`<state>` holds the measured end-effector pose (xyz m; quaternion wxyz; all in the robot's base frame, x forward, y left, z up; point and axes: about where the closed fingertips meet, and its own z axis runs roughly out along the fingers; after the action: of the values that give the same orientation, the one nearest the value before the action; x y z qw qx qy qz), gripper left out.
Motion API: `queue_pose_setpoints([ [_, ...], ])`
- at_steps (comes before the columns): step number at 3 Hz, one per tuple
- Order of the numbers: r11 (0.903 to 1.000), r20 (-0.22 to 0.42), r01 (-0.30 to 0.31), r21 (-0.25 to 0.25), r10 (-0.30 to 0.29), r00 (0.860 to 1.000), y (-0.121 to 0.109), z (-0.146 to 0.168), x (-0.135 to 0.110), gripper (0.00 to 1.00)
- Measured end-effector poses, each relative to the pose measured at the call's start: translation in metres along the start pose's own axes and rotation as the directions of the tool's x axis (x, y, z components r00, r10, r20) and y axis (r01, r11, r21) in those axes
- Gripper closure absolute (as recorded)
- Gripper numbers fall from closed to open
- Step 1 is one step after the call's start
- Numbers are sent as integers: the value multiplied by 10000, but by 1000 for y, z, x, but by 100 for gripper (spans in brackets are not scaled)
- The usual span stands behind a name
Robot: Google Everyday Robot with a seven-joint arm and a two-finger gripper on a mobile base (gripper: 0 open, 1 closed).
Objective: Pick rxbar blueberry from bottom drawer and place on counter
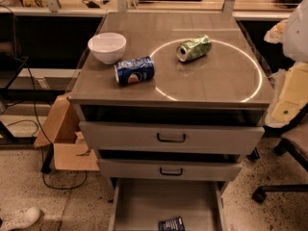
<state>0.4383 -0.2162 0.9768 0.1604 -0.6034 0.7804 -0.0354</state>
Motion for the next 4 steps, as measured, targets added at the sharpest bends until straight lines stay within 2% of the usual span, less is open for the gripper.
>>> queue_pose_setpoints([
  [1,9996,251,228,-173,-223,9994,9,17,-5,0],
  [2,9996,251,228,-173,-223,9994,9,17,-5,0],
  [3,9993,504,342,-152,-334,9982,33,29,-10,0],
  [4,9975,1211,602,-368,-553,9911,69,73,-22,0],
])
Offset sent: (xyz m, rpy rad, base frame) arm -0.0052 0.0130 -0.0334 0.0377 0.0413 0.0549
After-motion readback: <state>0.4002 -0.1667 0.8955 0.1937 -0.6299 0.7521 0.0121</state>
